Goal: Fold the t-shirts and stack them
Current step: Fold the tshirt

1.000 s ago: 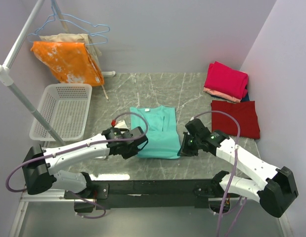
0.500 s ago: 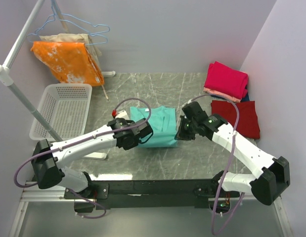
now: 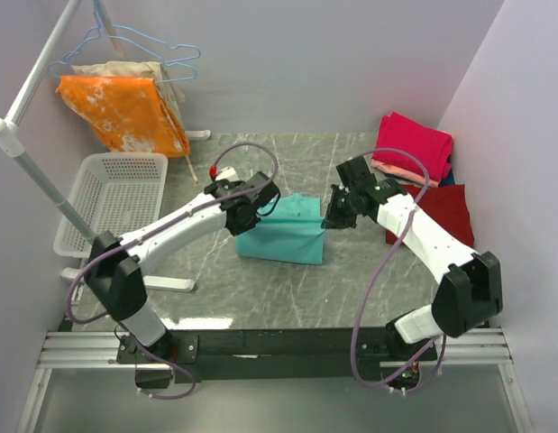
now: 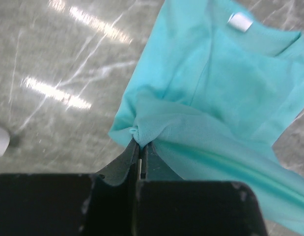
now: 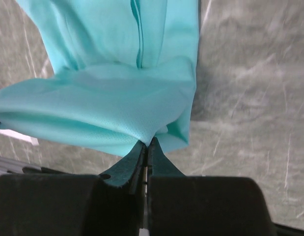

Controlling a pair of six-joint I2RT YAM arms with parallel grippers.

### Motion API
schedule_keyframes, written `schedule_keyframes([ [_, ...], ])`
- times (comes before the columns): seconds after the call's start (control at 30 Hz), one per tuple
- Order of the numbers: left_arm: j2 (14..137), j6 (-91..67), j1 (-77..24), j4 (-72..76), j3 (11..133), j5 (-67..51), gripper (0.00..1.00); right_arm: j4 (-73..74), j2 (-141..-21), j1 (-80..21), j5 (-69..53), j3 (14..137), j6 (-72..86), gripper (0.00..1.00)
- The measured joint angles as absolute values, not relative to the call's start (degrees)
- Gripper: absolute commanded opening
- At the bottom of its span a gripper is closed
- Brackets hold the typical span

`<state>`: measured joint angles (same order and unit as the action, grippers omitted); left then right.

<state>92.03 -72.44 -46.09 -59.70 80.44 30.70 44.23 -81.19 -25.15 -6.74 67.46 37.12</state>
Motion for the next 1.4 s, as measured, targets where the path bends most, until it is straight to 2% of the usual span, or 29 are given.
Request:
schedule_keyframes([
  [0.27, 102.89, -64.31, -40.42, -57.93, 92.33, 30.72, 0.01, 43.16, -92.25, -21.43, -7.57, 78.61, 34.2, 0.0],
  [0.53, 116.31, -57.6, -34.89, -56.47, 103.88, 29.54, 0.01, 41.34, -108.57, -18.76, -9.61, 89.17, 33.32, 0.0],
  [0.7, 123.46, -54.15, -31.59, -54.81, 108.38, 27.68, 0.05, 41.04, -118.32, -17.93, -10.66, 96.25, 33.58, 0.0],
  [0.8, 126.87, -51.57, -29.58, -53.04, 110.85, 25.3, 0.15, 40.75, -121.73, -17.47, -11.09, 99.5, 34.15, 0.04],
  [0.83, 127.87, -50.76, -29.08, -52.47, 111.79, 24.67, 0.27, 40.66, -123.07, -17.28, -11.14, 101.3, 34.44, 0.06],
  [0.87, 129.29, -49.78, -28.45, -52.14, 113.47, 23.75, 0.36, 41.06, -124.53, -16.99, -11.07, 103.63, 34.68, 0.15],
  [0.93, 132.16, -47.72, -27.31, -50.54, 117.14, 22.35, 0.55, 41.21, -127.0, -16.45, -10.79, 107.74, 35.14, 0.2],
  [1.0, 134.13, -45.43, -26.48, -49.19, 119.87, 21.23, 0.64, 41.58, -129.14, -15.75, -10.02, 111.96, 35.46, 0.32],
  [1.03, 134.96, -44.51, -25.98, -48.25, 121.1, 20.69, 0.71, 41.56, -129.73, -15.42, -9.78, 113.36, 35.75, 0.33],
  [1.23, 135.09, -40.36, -24.18, -42.7, 121.69, 19.27, 0.84, 41.5, -130.3, -13.23, -8.62, 115.35, 36.38, 0.35],
  [1.4, 129.51, -38.28, -24.12, -39.64, 115.13, 17.19, 0.84, 41.15, -128.11, -13.06, -8.67, 110.41, 36.03, 0.34],
])
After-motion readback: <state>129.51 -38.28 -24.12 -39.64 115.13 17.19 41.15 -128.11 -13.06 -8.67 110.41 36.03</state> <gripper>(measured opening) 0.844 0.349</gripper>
